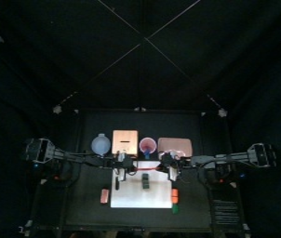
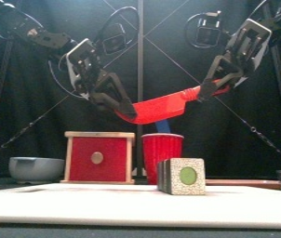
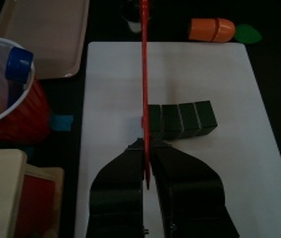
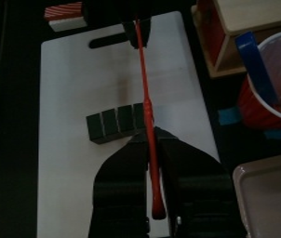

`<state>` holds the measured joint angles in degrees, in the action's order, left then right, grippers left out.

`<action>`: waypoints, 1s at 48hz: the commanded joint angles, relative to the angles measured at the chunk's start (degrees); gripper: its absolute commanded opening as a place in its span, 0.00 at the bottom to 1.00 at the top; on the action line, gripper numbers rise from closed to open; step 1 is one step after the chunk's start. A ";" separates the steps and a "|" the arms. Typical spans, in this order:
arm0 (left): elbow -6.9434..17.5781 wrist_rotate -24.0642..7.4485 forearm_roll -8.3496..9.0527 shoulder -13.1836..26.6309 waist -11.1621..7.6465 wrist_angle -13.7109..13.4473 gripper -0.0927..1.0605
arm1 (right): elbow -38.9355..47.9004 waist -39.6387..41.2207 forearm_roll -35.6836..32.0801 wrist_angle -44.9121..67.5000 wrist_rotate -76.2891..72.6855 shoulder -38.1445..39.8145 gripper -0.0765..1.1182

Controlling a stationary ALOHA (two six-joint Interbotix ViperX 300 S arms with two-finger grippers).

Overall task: Place sushi on board then cut the sushi with the knife then place the pieces on the plate
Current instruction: Cut the sushi into 4 pieces

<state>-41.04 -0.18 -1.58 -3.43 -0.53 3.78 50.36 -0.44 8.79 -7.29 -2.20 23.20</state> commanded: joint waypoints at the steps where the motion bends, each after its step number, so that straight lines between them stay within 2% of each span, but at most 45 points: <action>1: 1.14 0.09 0.09 -0.09 -0.18 -0.18 0.41 | -0.35 -0.70 1.14 0.53 -0.18 -0.35 0.39; 24: 1.58 0.09 -3.25 2.81 -2.37 -1.58 0.41 | 0.97 -2.90 5.98 -0.26 -0.18 -5.27 0.39; 35: 1.93 0.09 -4.22 4.22 -3.16 -1.58 0.41 | 0.97 -3.08 7.29 -0.88 -0.18 -7.21 0.39; 48: 2.46 0.00 -4.39 5.89 -3.25 -1.67 0.41 | 1.05 -3.34 9.05 -1.05 -0.26 -9.23 0.39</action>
<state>-39.81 -0.18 -5.89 2.72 -3.78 2.02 51.68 -3.69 17.14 -8.17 -2.20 13.54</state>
